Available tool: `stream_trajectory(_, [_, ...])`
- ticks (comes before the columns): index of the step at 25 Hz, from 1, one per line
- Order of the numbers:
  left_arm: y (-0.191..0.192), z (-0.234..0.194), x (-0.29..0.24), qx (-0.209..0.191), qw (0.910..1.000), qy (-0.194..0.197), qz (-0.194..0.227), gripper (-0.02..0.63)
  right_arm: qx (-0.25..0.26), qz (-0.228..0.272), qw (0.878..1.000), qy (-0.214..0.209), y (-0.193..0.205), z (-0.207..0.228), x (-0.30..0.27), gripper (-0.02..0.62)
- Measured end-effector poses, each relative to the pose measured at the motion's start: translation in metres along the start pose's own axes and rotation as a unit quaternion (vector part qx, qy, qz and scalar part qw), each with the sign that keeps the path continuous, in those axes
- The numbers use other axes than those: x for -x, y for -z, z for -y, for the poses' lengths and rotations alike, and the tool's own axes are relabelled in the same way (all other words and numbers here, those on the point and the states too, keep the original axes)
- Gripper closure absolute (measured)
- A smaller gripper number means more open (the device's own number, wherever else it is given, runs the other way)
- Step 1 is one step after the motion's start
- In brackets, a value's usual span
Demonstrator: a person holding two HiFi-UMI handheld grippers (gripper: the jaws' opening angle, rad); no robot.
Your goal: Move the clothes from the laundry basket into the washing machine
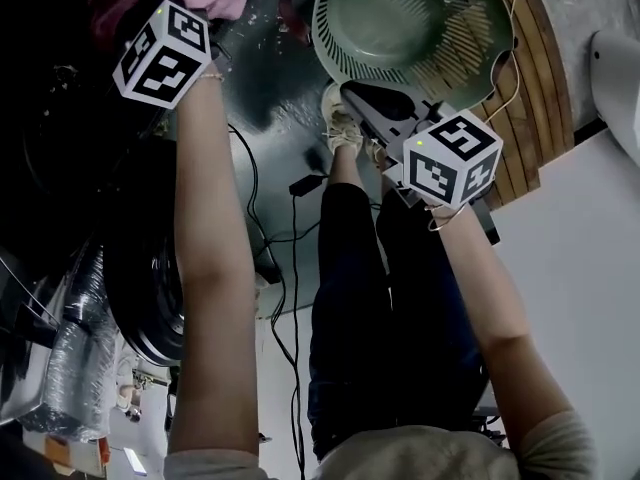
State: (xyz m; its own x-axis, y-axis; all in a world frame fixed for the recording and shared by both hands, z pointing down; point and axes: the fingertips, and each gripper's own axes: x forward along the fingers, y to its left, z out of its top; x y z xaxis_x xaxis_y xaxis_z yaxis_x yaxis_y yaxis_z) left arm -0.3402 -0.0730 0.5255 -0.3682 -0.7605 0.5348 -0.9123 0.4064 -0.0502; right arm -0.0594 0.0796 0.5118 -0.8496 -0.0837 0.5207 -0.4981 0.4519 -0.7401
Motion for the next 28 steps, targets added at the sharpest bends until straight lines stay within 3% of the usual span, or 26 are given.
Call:
stream_trajectory(2, [-0.020,-0.004,-0.012,-0.017,0.9999,0.000,0.002,0.538,0.000,0.000,1.000,0.000,-0.002,0.000,-0.001,0.577])
stream_trajectory(5, [-0.057,-0.011,-0.020,-0.035,0.9981,-0.020,0.048,0.538,-0.004,0.004,1.000,0.006,-0.005,0.004,-0.001,0.577])
stream_trajectory(7, [-0.061,-0.014,-0.026,-0.032,0.9978,-0.023,0.054,0.524,-0.005,0.007,1.000,0.007,-0.008,0.004,-0.002,0.577])
stream_trajectory(10, [-0.025,-0.009,-0.032,0.021,0.9998,0.005,0.002,0.334,-0.003,0.011,1.000,0.005,-0.013,0.001,-0.004,0.577])
stream_trajectory(13, [-0.001,-0.007,-0.013,0.079,0.9967,0.017,-0.013,0.307,-0.004,0.012,1.000,-0.004,-0.013,-0.003,-0.005,0.577])
stream_trajectory(16, [0.019,0.005,0.016,0.120,0.9919,0.037,-0.022,0.305,-0.004,0.010,1.000,-0.005,-0.011,-0.004,-0.004,0.577])
stream_trajectory(20, [0.070,0.046,0.022,0.081,0.9880,0.090,-0.096,0.305,-0.011,0.012,1.000,0.002,-0.010,0.000,-0.001,0.577])
stream_trajectory(23, [0.088,0.051,0.008,0.056,0.9867,0.081,-0.130,0.309,-0.013,0.014,1.000,0.007,-0.010,0.005,0.002,0.577])
stream_trajectory(24, [0.088,0.050,0.004,0.052,0.9865,0.080,-0.133,0.364,-0.014,0.014,1.000,0.008,-0.011,0.008,0.003,0.577])
stream_trajectory(27, [0.078,0.050,0.005,0.052,0.9866,0.093,-0.123,0.405,-0.018,0.018,1.000,0.012,-0.014,0.013,0.005,0.578])
stream_trajectory(28, [0.070,0.045,0.008,0.054,0.9889,0.090,-0.105,0.466,-0.019,0.021,1.000,0.012,-0.015,0.014,0.005,0.578])
